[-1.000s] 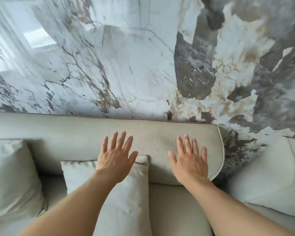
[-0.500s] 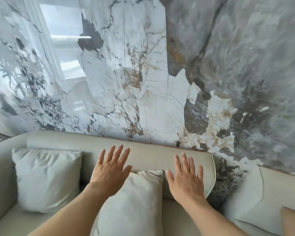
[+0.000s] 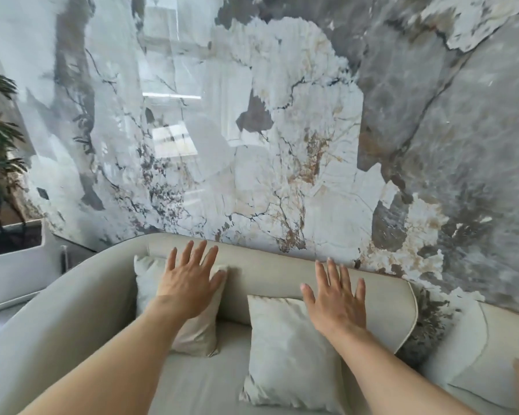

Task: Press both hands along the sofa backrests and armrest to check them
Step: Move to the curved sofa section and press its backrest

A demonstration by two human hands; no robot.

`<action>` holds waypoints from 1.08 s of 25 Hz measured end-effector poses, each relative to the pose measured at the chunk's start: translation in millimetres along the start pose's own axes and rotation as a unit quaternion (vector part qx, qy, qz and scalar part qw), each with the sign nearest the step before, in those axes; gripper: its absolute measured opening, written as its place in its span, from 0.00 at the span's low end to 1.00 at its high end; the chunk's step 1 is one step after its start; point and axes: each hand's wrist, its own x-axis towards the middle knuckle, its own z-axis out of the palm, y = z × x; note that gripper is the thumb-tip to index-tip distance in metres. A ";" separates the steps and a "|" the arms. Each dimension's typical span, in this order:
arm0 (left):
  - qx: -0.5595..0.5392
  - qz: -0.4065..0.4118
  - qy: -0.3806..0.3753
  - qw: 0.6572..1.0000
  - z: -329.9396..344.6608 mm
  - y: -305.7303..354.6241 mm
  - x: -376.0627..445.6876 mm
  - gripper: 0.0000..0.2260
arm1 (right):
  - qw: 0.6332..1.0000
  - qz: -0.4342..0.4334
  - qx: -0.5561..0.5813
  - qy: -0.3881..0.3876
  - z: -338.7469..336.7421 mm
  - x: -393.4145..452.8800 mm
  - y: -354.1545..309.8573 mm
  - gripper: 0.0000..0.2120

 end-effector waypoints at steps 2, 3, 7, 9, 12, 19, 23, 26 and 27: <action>0.005 -0.018 0.011 1.000 -9.8 -45.5 -19.6 0.29 | 1.000 -0.009 -0.002 -0.001 -3.5 -13.4 -36.2 0.31; 0.006 -0.030 0.017 0.999 -14.1 -67.6 -27.5 0.29 | 1.000 -0.016 -0.002 0.001 -3.7 -17.1 -56.1 0.31; 0.014 -0.074 0.030 0.997 -23.6 -137.6 -47.9 0.28 | 0.998 -0.053 0.012 0.006 1.5 -18.4 -132.1 0.31; 0.024 -0.088 0.027 0.995 -25.6 -168.6 -50.7 0.28 | 0.997 -0.074 0.020 0.008 7.1 -13.7 -169.7 0.31; 0.034 -0.095 0.028 0.995 -26.7 -206.2 -39.5 0.27 | 0.996 -0.082 0.035 0.003 17.7 2.7 -214.2 0.30; 0.059 -0.093 -0.022 0.994 -13.4 -292.8 0.5 0.28 | 0.995 -0.078 0.049 -0.026 58.2 77.0 -309.6 0.31; 0.072 -0.104 -0.007 0.992 -13.2 -348.5 16.7 0.27 | 0.994 -0.073 0.067 -0.050 76.0 103.4 -354.3 0.31; 0.070 -0.098 -0.020 0.992 -6.4 -371.4 43.9 0.28 | 0.994 -0.071 0.056 -0.061 89.6 115.2 -375.7 0.32; 0.069 -0.093 -0.024 0.993 -1.9 -375.3 53.6 0.28 | 0.994 -0.066 0.055 -0.061 93.8 120.5 -379.9 0.32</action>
